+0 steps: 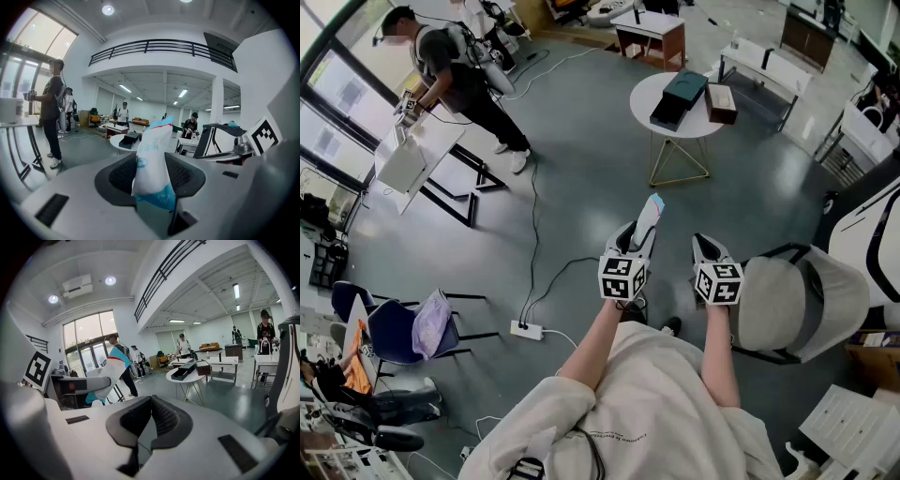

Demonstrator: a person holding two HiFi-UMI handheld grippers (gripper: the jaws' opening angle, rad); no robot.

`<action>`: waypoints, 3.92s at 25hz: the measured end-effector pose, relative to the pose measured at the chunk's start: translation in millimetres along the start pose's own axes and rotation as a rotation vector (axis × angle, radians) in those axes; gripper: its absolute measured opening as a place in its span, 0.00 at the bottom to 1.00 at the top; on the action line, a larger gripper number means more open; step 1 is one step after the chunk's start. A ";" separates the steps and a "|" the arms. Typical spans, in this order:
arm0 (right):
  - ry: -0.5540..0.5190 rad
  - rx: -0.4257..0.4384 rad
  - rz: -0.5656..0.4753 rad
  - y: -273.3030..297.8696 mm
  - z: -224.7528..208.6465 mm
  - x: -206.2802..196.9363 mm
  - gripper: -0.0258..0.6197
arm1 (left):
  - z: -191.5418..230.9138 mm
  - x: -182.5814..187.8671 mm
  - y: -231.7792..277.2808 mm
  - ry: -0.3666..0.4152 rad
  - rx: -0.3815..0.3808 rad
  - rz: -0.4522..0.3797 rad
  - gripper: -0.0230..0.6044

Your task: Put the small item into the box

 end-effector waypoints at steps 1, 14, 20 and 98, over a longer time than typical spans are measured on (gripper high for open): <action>0.000 0.003 0.002 -0.4 0.6 -1.4 0.09 | 0.6 -1.4 1.0 0.011 -0.008 -0.003 0.34; 0.004 0.017 0.032 8.5 -4.8 -15.2 0.09 | -0.6 -3.1 2.3 -0.080 -0.012 -0.019 0.34; 0.038 0.013 0.034 16.2 -14.3 -8.9 0.09 | 11.0 -18.2 34.7 -0.102 -0.031 0.025 0.34; 0.047 0.074 0.186 515.0 -258.2 339.9 0.10 | 311.1 127.8 603.6 -0.232 0.148 0.089 0.34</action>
Point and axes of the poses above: the fingertips, and each gripper's own axes: y forward along the fingers, z to its left, x out of its top, the point moved 3 cm from there along -y, backward along the fingers, and after that the axes turned 14 degrees about y, right-handed, at the moved point
